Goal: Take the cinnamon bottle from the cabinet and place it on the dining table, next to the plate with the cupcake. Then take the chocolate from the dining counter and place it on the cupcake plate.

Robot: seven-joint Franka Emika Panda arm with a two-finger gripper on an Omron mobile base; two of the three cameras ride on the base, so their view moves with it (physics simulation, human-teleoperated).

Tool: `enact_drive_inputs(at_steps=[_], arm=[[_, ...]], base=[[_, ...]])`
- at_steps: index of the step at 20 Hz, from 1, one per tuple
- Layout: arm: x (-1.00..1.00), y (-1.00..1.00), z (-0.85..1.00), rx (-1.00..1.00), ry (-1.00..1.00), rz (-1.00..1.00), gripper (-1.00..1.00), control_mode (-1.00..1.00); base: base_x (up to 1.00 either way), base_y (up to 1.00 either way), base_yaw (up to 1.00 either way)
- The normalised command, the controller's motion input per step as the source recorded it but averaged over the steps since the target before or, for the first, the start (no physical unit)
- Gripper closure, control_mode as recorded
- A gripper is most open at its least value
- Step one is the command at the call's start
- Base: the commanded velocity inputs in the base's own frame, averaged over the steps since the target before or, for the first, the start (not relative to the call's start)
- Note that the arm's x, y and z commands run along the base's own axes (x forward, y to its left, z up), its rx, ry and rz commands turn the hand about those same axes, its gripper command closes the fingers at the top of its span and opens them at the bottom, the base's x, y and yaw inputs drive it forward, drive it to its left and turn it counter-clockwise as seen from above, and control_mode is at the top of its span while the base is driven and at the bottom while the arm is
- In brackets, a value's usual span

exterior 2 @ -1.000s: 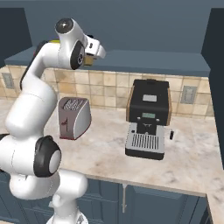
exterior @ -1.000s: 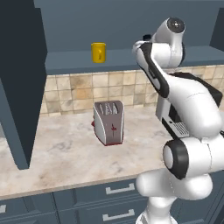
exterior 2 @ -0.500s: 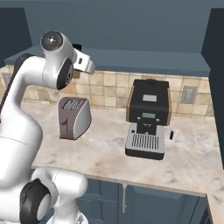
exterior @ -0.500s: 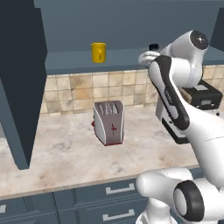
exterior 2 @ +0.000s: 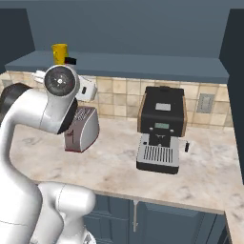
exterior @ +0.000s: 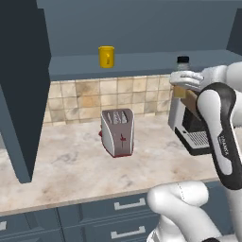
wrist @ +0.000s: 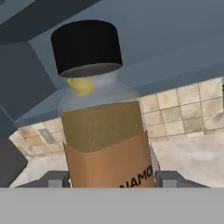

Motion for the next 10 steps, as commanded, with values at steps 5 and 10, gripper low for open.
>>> enact_drive_inputs(at_steps=[5,10], arm=[[-0.64,0.12,-0.07,-0.13,-0.14,0.28,1.0,-1.0],[-0.11,0.28,-0.21,-0.18,0.11,0.04,1.0,-1.0]], base=[[0.0,0.0,0.0],[0.0,0.0,0.0]])
